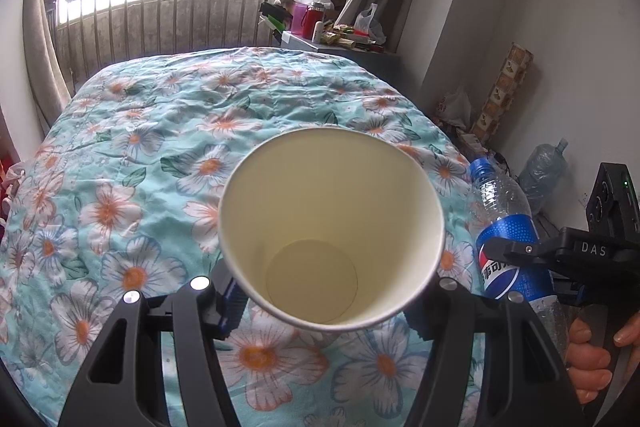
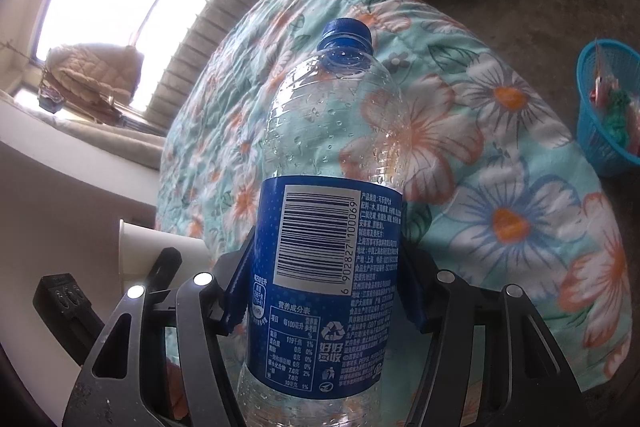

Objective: Collect trash
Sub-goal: 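Carry the bottle and cup to the blue basket and open both tools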

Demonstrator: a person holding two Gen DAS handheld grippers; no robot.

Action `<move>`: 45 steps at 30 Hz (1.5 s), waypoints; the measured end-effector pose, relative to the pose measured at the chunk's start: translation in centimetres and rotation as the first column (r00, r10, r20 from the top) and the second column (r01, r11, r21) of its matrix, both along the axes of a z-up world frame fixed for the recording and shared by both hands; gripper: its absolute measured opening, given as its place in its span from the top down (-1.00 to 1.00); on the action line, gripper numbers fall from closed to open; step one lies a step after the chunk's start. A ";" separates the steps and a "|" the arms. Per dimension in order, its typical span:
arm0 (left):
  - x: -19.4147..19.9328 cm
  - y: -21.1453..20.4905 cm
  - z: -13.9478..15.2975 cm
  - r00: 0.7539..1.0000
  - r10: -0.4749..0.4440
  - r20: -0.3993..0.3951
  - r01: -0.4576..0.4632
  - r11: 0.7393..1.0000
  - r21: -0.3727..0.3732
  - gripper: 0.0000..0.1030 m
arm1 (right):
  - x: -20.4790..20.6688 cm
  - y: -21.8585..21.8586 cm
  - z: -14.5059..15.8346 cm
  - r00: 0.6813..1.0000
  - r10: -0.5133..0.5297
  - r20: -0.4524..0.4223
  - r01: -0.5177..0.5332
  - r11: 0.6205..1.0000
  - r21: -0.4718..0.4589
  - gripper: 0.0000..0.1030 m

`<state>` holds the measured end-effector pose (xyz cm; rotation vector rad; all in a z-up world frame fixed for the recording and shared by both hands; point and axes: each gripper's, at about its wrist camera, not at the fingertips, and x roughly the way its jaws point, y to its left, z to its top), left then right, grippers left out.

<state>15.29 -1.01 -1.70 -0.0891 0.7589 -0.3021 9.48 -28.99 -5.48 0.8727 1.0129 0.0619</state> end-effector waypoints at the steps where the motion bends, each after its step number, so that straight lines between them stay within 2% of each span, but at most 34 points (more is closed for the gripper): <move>1: 0.0 -0.1 0.1 1.000 -0.001 -0.001 0.001 1.000 0.004 -0.19 | -0.1 0.0 0.0 1.000 -0.001 0.006 0.001 1.000 0.012 -0.11; 9: -1.2 -1.2 1.4 1.000 -0.014 0.014 0.014 1.000 0.013 -0.19 | -1.3 -1.3 0.2 0.998 -0.006 0.055 0.000 0.996 0.093 -0.10; 18: -2.1 -4.5 3.9 0.995 -0.083 0.049 0.082 0.996 0.035 -0.19 | -3.2 -3.7 1.2 0.991 -0.023 0.133 0.004 0.989 0.145 -0.10; 25: -2.0 -9.9 6.4 0.978 -0.190 0.086 0.187 0.981 0.050 -0.19 | -5.9 -7.2 2.2 0.976 -0.078 0.204 0.040 0.982 0.184 -0.10; 30: -1.3 -15.4 7.4 0.953 -0.291 0.085 0.287 0.956 0.055 -0.19 | -9.0 -11.6 2.8 0.953 -0.186 0.240 0.143 0.972 0.186 -0.10; 33: -0.8 -19.7 7.5 0.925 -0.375 0.067 0.372 0.927 0.055 -0.19 | -11.4 -15.3 2.8 0.924 -0.292 0.247 0.254 0.951 0.174 -0.10; 36: 0.1 -25.0 6.8 0.880 -0.474 0.021 0.473 0.880 0.054 -0.19 | -14.2 -19.4 2.1 0.881 -0.414 0.229 0.383 0.909 0.166 -0.11; 41: 2.1 -34.1 3.8 0.794 -0.601 -0.097 0.607 0.793 0.057 -0.19 | -18.2 -24.9 -2.5 0.797 -0.593 0.114 0.574 0.802 0.166 -0.11; 43: 3.1 -37.8 2.2 0.761 -0.631 -0.152 0.644 0.763 0.055 -0.19 | -18.9 -26.2 -5.1 0.769 -0.637 0.055 0.620 0.764 0.177 -0.11; 45: 4.4 -41.8 0.1 0.716 -0.663 -0.219 0.686 0.726 0.042 -0.19 | -18.1 -26.9 -7.5 0.746 -0.666 -0.005 0.655 0.732 0.189 -0.11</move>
